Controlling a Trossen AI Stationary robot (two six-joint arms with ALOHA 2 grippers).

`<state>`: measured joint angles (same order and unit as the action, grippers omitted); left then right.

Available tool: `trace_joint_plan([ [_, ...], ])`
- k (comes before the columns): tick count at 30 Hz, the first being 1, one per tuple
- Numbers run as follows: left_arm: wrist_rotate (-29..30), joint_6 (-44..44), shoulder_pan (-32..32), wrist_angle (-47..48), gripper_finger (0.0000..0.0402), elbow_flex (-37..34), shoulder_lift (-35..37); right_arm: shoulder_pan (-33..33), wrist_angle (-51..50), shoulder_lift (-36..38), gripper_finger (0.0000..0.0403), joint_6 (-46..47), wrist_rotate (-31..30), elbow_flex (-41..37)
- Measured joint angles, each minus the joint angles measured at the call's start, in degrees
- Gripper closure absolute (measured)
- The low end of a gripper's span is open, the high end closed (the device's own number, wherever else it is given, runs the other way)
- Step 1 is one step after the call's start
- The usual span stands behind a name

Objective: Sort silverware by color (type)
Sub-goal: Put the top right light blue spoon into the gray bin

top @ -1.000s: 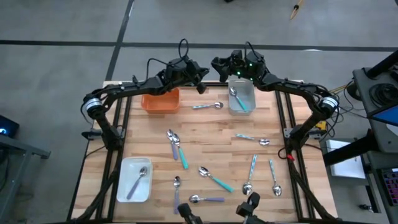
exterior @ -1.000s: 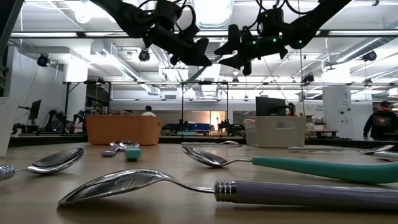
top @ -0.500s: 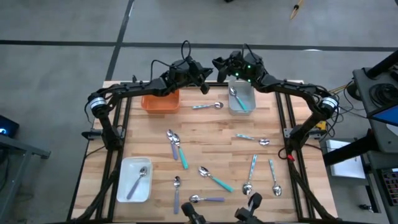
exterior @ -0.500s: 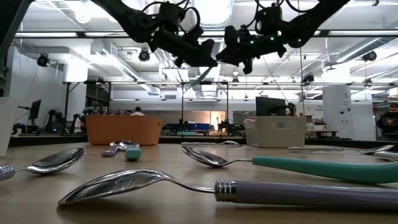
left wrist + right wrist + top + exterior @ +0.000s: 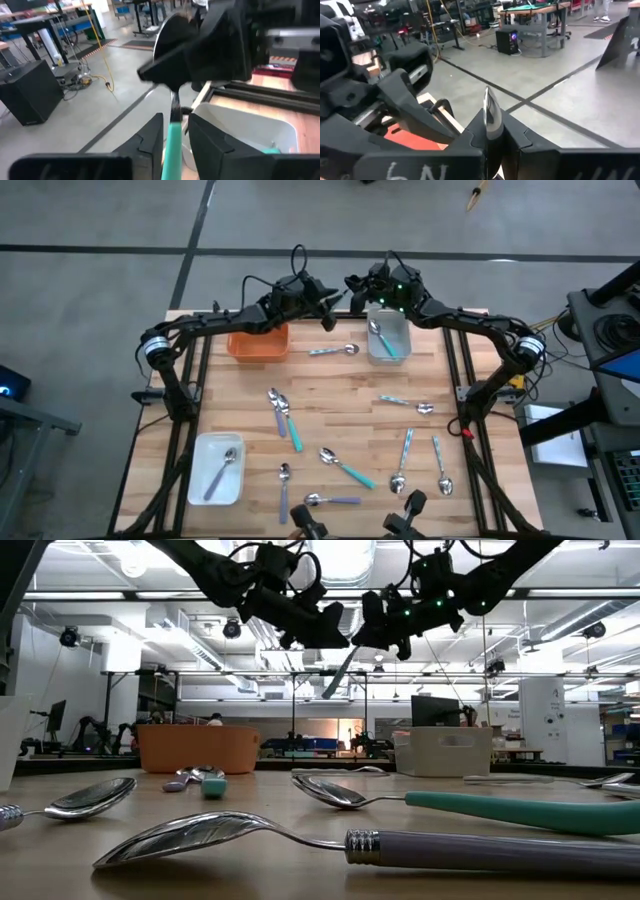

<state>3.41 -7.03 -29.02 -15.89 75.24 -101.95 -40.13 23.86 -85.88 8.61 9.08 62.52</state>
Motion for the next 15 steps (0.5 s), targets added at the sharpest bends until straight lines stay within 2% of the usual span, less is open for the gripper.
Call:
trace_joint_plan([
  [3, -3.41, -1.25, -0.11, 1.42, 0.0299, 0.00, 0.52, -0.54, -3.57, 1.25, 0.0392, -3.03, 1.92, 0.00],
  [5, -8.37, -2.04, -0.43, 2.69, 0.0285, 0.00, 1.33, -1.08, -7.58, 2.04, 0.0392, -5.44, 4.25, 0.36],
  [11, -31.86, -2.60, -3.12, 5.32, 0.0263, -0.44, 2.44, -1.86, -29.97, 3.10, 0.0393, -15.85, 10.23, 9.31],
  [13, -36.05, -2.20, -4.15, 5.43, 0.0261, -1.17, 2.51, -1.38, -39.28, 2.80, 0.0393, -23.92, 12.38, 12.73],
  [15, -37.26, -1.76, -4.61, 5.48, 0.0260, -2.25, 2.33, -1.11, -46.04, 2.41, 0.0393, -29.16, 15.07, 15.64],
])
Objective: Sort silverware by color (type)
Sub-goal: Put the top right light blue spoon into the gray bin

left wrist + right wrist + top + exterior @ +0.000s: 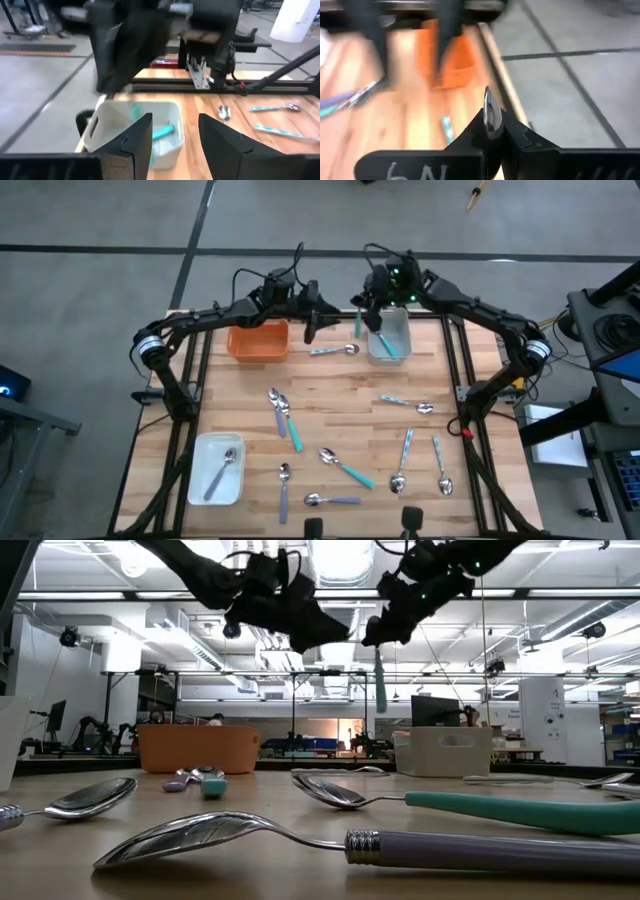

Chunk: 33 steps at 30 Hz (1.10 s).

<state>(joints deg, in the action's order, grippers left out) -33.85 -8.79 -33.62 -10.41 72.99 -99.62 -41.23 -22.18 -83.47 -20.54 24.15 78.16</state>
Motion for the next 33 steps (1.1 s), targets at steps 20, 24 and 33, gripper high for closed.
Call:
trace_joint_plan([
  [20, 4.25, 8.94, 2.08, -24.74, 0.0260, -10.99, -1.11, 4.27, -2.35, -0.28, 0.0391, -7.65, 4.84, 4.23],
  [24, 4.23, 10.46, 2.28, -27.16, 0.0260, -10.99, -2.93, 5.11, -0.68, -0.28, 0.0391, -8.16, 4.82, 4.23],
  [33, 2.92, 14.51, 2.86, -33.80, 0.0260, -10.99, -7.01, 5.25, 3.16, -0.32, 0.0391, -8.73, 4.85, 4.23],
])
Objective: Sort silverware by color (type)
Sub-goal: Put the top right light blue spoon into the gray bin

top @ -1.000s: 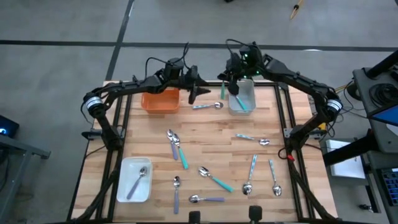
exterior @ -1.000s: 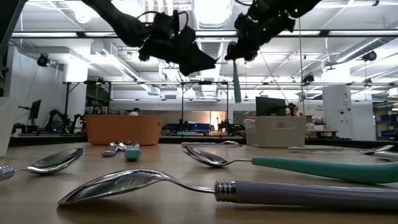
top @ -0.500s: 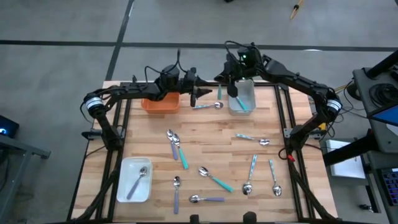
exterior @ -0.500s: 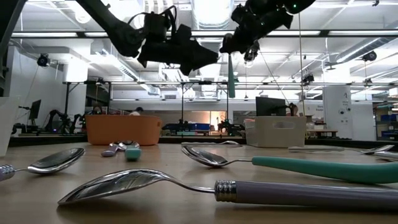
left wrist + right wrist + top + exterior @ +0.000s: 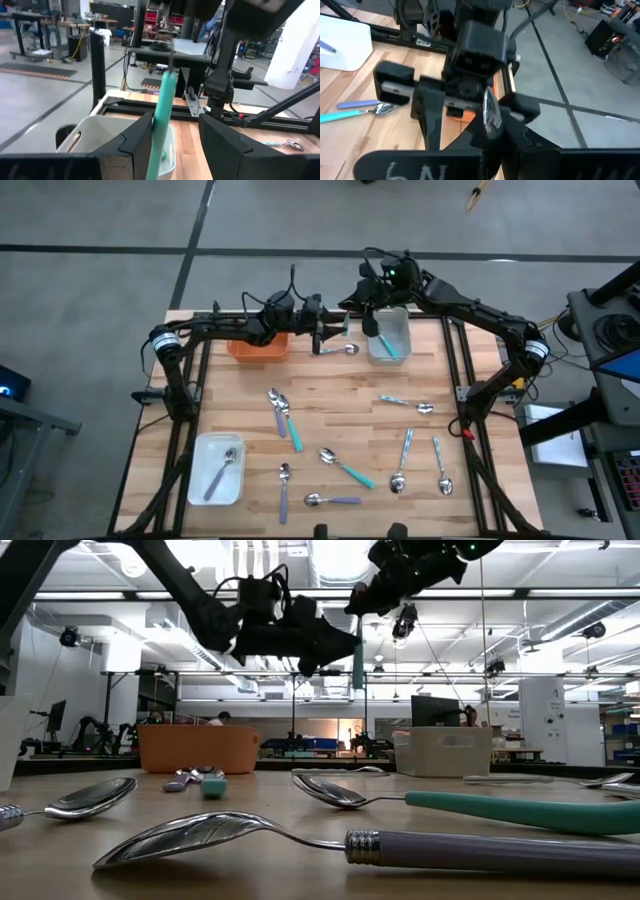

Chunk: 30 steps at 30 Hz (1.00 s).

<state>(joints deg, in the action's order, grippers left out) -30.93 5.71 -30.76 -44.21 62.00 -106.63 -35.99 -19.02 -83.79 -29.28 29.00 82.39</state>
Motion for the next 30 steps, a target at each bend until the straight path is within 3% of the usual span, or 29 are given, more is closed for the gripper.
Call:
trace_joint_plan([
  [10, 0.37, 1.33, 0.02, -2.76, 0.0273, 0.00, -2.47, 0.26, 1.61, 0.00, 0.0390, 0.28, 0.14, 0.00],
  [18, 2.67, 0.06, 0.11, -3.09, 0.0375, 0.00, -2.77, 0.17, 1.54, 0.00, 0.0390, 0.57, -0.12, 0.00],
  [25, 5.19, -0.39, 0.15, -3.36, 0.0376, 0.00, -2.40, 0.15, 2.02, 0.00, 0.0386, 0.95, -0.54, 0.00],
  [30, 6.41, 0.55, 0.21, -4.85, 0.0376, 0.00, -2.38, 0.15, 2.99, 0.00, 0.0343, 2.59, -1.34, 0.04],
])
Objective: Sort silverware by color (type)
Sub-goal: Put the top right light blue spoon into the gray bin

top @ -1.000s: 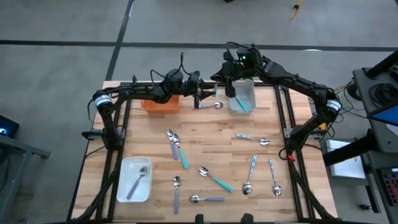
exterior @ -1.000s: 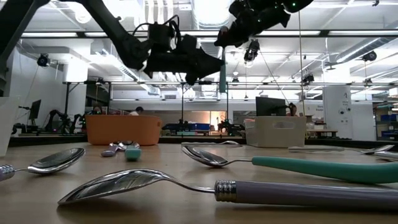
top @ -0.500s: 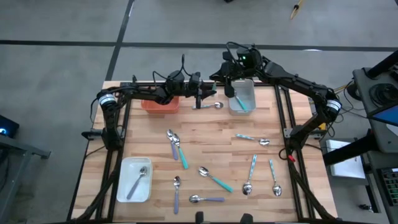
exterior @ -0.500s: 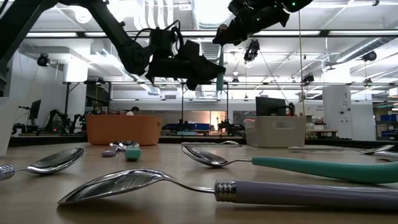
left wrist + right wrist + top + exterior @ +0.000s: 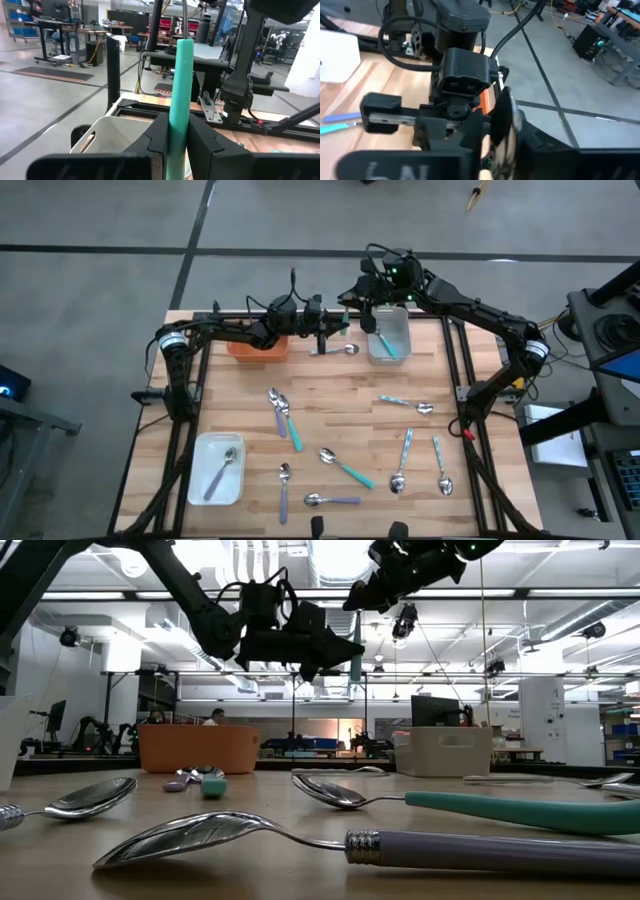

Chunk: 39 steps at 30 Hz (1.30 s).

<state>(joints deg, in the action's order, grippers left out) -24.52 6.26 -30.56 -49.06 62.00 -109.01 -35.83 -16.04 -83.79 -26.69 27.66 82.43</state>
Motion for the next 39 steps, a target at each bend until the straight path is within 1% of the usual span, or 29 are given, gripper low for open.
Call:
trace_joint_plan([
  [4, 0.74, 1.24, -0.07, -1.03, 0.0376, 0.00, 0.04, 0.09, 1.40, 0.00, 0.0297, 1.33, -0.72, 0.00],
  [6, 2.47, 1.55, -0.10, -1.48, 0.0376, 0.00, 0.07, 0.09, 2.21, 0.13, 0.0280, 1.59, -2.95, 0.00],
  [10, 7.30, 1.62, -0.44, -2.08, 0.0376, 0.00, 0.27, 0.07, 3.06, 0.83, 0.0260, 3.84, -8.74, 0.60],
  [12, 10.76, 1.70, -0.58, -2.63, 0.0376, 0.00, 0.37, 0.07, 3.10, 0.96, 0.0253, 5.91, -12.27, 1.73],
  [16, 20.40, 1.88, -0.62, -3.30, 0.0376, 0.00, 0.63, 0.10, 3.11, 0.99, 0.0253, 13.51, -23.23, 3.59],
  [18, 24.71, 1.86, -0.62, -3.96, 0.0376, 0.00, 0.68, 0.07, 2.92, 1.07, 0.0256, 17.62, -26.09, 3.65],
  [21, 31.12, 2.16, -0.62, -3.95, 0.0376, 0.06, 0.68, 0.10, 2.62, 0.68, 0.0260, 22.91, -26.14, 3.01],
  [24, 34.31, 2.18, -0.62, -2.53, 0.0376, 1.04, 0.68, 0.70, 2.95, -0.78, 0.0261, 25.69, -26.10, 1.99],
  [28, 35.20, 1.02, -0.28, -1.87, 0.0376, 2.36, 0.68, 1.22, 5.08, -3.50, 0.0257, 24.15, -26.05, 1.27],
  [33, 35.88, -0.63, 0.05, -1.87, 0.0376, 2.80, 0.68, 2.00, 11.18, -6.56, 0.0255, 22.38, -26.16, 1.05],
  [39, 36.34, -1.24, 0.34, -1.80, 0.0376, 2.80, 0.68, 2.21, 17.84, -9.13, 0.0264, 23.43, -26.96, 1.05],
])
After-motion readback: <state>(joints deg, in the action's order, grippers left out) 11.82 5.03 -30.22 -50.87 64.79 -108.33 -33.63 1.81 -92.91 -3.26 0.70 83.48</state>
